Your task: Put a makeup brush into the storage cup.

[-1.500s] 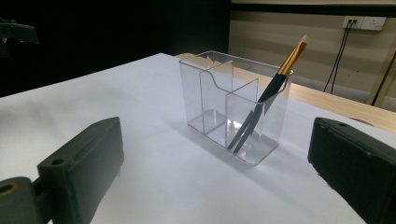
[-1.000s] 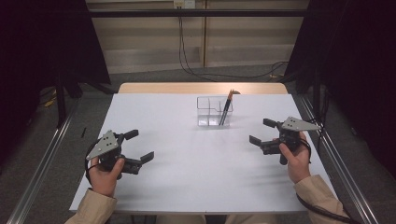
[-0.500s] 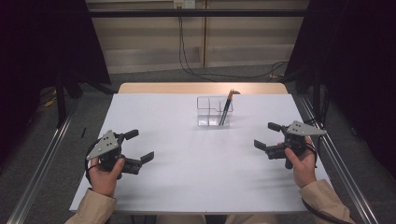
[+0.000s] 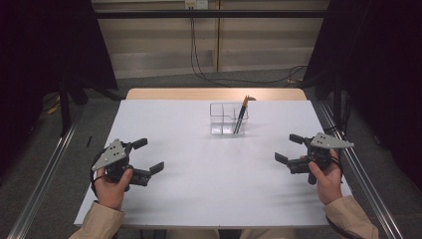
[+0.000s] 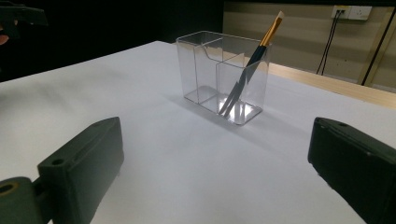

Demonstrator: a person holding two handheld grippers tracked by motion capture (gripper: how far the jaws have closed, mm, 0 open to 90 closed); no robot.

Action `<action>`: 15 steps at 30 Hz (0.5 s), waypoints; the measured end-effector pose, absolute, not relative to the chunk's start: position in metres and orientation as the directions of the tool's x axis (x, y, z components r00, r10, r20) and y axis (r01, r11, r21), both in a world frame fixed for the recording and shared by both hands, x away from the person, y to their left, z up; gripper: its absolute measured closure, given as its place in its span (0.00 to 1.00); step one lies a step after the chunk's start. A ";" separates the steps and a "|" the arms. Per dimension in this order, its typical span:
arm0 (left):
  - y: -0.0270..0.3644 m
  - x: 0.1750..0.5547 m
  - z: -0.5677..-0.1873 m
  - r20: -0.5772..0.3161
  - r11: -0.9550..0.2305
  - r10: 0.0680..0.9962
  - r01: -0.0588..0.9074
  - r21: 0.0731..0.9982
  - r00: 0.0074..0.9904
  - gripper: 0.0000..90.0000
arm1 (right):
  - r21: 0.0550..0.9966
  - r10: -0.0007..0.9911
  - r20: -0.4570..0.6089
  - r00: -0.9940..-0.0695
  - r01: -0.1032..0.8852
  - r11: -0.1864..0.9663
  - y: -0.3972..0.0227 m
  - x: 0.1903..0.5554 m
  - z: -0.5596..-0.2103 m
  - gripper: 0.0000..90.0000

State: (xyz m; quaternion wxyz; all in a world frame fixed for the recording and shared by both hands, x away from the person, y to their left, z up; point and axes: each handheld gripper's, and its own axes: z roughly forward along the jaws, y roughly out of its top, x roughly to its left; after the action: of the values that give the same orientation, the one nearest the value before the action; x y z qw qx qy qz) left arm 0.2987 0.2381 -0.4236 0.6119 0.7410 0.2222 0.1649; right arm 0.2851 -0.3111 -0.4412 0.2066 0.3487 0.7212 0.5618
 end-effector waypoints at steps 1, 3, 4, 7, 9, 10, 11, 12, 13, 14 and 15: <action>0.238 0.299 -0.424 -0.027 -0.152 0.531 0.127 0.980 0.847 0.00 | 0.954 0.732 0.095 -0.674 0.272 0.127 -0.312 0.285 -0.442 0.03; 0.238 0.299 -0.424 -0.028 -0.152 0.531 0.128 0.980 0.847 0.00 | 0.953 0.734 0.098 -0.672 0.277 0.126 -0.313 0.283 -0.442 0.03; 0.238 0.299 -0.424 -0.029 -0.151 0.532 0.128 0.980 0.847 0.00 | 0.952 0.734 0.099 -0.671 0.279 0.127 -0.313 0.282 -0.443 0.03; 0.238 0.299 -0.424 -0.029 -0.151 0.532 0.128 0.980 0.847 0.00 | 0.952 0.737 0.099 -0.668 0.280 0.126 -0.315 0.281 -0.443 0.03; 0.238 0.299 -0.424 -0.028 -0.153 0.529 0.127 0.980 0.848 0.00 | 0.952 0.738 0.099 -0.668 0.280 0.126 -0.315 0.280 -0.443 0.04; 0.238 0.298 -0.424 -0.028 -0.152 0.530 0.128 0.980 0.848 0.00 | 0.952 0.739 0.099 -0.667 0.280 0.126 -0.316 0.279 -0.443 0.04; 0.238 0.298 -0.424 -0.029 -0.151 0.530 0.128 0.980 0.848 0.00 | 0.951 0.739 0.099 -0.667 0.281 0.126 -0.316 0.278 -0.442 0.04; 0.238 0.299 -0.424 -0.028 -0.152 0.529 0.127 0.980 0.848 0.00 | 0.951 0.738 0.100 -0.668 0.282 0.126 -0.316 0.278 -0.442 0.04; 0.238 0.299 -0.424 -0.030 -0.150 0.531 0.128 0.980 0.847 0.00 | 0.952 0.738 0.101 -0.667 0.280 0.123 -0.317 0.277 -0.442 0.04; 0.238 0.299 -0.424 -0.030 -0.150 0.531 0.129 0.980 0.847 0.00 | 0.951 0.738 0.100 -0.667 0.281 0.125 -0.317 0.276 -0.442 0.04; 0.238 0.299 -0.424 -0.031 -0.149 0.530 0.129 0.980 0.847 0.00 | 0.952 0.740 0.100 -0.666 0.280 0.124 -0.317 0.276 -0.442 0.04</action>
State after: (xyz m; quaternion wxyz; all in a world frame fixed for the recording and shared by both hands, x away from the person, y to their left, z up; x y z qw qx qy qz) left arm 0.2987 0.2381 -0.4240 0.6130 0.7402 0.2226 0.1635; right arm 0.2756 -0.3175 -0.4418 0.2052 0.3537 0.7210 0.5595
